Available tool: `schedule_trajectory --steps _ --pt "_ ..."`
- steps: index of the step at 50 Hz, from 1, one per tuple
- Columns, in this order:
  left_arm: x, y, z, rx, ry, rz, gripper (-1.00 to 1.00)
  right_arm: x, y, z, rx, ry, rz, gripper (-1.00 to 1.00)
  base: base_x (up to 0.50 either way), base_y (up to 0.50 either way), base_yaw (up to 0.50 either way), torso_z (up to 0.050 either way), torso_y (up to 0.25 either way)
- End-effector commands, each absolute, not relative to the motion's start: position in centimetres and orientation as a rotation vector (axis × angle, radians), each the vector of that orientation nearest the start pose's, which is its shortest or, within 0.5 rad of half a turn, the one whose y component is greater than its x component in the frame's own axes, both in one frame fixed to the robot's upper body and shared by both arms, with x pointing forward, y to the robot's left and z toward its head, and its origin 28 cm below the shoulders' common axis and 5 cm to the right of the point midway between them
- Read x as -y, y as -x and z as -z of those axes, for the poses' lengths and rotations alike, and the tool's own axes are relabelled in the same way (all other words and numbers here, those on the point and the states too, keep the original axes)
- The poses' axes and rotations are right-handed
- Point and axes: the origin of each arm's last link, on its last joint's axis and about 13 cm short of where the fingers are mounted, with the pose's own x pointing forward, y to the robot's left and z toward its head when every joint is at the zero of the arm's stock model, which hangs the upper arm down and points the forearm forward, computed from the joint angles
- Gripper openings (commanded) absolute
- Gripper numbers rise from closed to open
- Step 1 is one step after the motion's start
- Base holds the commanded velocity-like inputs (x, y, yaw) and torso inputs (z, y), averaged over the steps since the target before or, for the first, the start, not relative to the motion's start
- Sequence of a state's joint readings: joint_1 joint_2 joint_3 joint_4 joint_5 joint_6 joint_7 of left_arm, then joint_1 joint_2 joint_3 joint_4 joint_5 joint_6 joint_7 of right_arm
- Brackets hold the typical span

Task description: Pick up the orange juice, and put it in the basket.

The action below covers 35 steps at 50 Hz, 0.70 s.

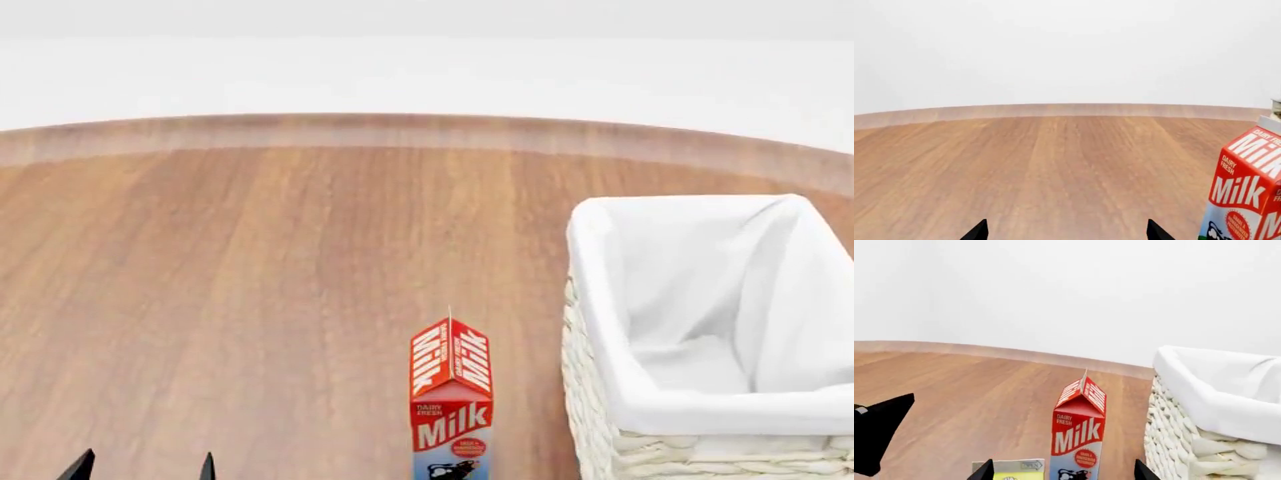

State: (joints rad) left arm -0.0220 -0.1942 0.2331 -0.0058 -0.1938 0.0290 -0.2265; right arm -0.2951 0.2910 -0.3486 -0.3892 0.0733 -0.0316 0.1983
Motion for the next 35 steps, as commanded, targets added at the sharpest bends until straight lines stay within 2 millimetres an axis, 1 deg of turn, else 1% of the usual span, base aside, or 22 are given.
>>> schedule_trajectory --steps 1,19,35 --pt "-20.5 -21.0 -1.3 0.0 0.0 0.001 1.0 7.6 -12.5 -3.1 0.056 0.069 -0.247 1.0 0.0 0.0 0.0 0.0 0.0" --pt "-20.5 -21.0 -1.3 0.0 0.0 0.001 1.0 6.9 -12.6 -1.4 0.014 0.066 -0.276 1.0 0.0 0.0 0.0 0.0 0.0" --pt "-20.5 -20.9 -1.4 0.0 0.0 0.001 1.0 6.2 -12.8 -1.1 0.012 0.046 -0.299 1.0 0.0 0.0 0.0 0.0 0.0"
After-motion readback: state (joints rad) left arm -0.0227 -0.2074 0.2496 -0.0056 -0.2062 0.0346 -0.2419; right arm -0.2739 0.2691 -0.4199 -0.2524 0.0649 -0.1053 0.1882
